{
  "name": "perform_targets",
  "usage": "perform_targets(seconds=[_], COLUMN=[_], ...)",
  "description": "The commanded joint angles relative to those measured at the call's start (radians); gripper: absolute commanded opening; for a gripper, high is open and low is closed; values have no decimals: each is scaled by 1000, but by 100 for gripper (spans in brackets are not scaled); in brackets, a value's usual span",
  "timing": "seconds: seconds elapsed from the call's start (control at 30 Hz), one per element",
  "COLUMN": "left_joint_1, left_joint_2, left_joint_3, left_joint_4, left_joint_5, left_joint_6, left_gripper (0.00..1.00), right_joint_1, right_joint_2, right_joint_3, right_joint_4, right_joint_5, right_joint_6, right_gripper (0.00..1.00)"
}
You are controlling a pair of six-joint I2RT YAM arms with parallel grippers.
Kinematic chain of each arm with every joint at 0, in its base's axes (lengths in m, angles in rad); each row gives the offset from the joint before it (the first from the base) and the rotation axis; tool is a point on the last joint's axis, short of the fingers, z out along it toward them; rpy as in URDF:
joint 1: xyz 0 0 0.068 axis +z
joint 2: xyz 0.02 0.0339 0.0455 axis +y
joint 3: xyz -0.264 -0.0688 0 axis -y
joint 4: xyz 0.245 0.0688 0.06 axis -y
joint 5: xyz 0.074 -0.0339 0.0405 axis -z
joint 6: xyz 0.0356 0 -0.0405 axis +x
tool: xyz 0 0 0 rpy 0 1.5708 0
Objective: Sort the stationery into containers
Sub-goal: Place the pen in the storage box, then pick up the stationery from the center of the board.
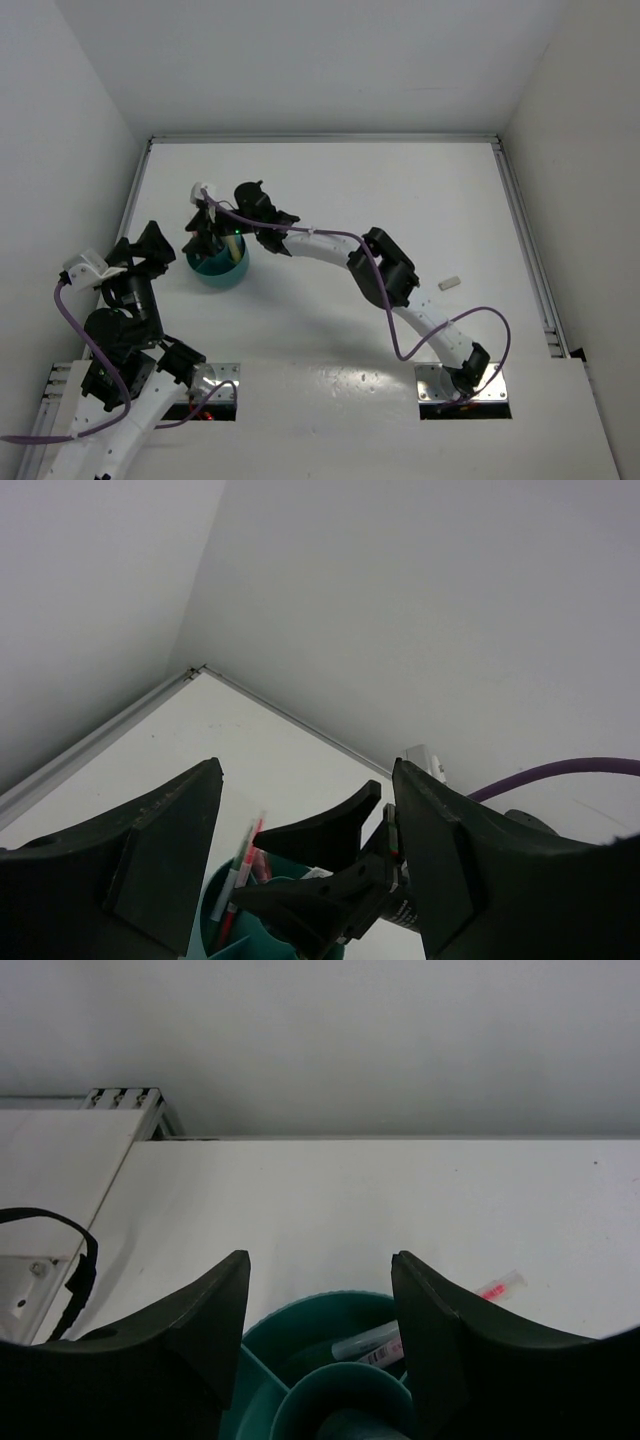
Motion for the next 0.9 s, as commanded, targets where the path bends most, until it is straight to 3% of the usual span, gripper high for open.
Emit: perform_targets(seconds=[0.0, 0.33, 0.37, 0.4, 0.43, 0.47, 0.5, 0.57, 0.67, 0.7, 0.73, 0.77, 0.83, 0.87], left_joint_1=[12, 12, 12, 12, 12, 12, 12, 12, 12, 12, 12, 12, 12, 12], left_joint_2=[-9, -19, -19, -19, -19, -5, 18, 93, 234, 297, 437, 510, 704, 755], left_joint_3=[-10, -10, -10, -19, -19, -28, -28, -28, 18, 45, 108, 140, 221, 243], left_joint_4=[33, 33, 33, 43, 53, 53, 66, 76, 76, 38, 18, -2, -46, -46], left_joint_5=[-13, -13, -13, -4, 27, 53, 80, 209, 502, 568, 714, 792, 977, 1020], left_joint_6=[7, 7, 7, 7, 7, 7, 7, 7, 18, 18, 31, 42, 54, 54], left_gripper=[75, 75, 72, 67, 57, 20, 0, 0, 1, 11, 26, 51, 57, 59], right_joint_1=[5, 5, 5, -8, -19, -19, -31, -61, -156, -188, -250, -281, -378, -413], right_joint_2=[-109, -181, -195, -195, -210, -224, -224, -267, -328, -354, -391, -434, -537, -555], right_joint_3=[58, 76, 98, 112, 154, 185, 243, 244, 244, 183, 120, 51, -98, -120], right_joint_4=[7, -76, -132, -171, -226, -299, -463, -618, -880, -932, -964, -984, -1071, -1117], right_joint_5=[-19, 20, 33, 100, 166, 243, 455, 700, 794, 810, 810, 792, 772, 756], right_joint_6=[-20, -75, -84, -84, -112, -135, -159, -213, -273, -273, -302, -331, -382, -382], right_gripper=[59, 60, 58, 39, 21, 1, 0, 0, 1, 30, 48, 57, 59, 53])
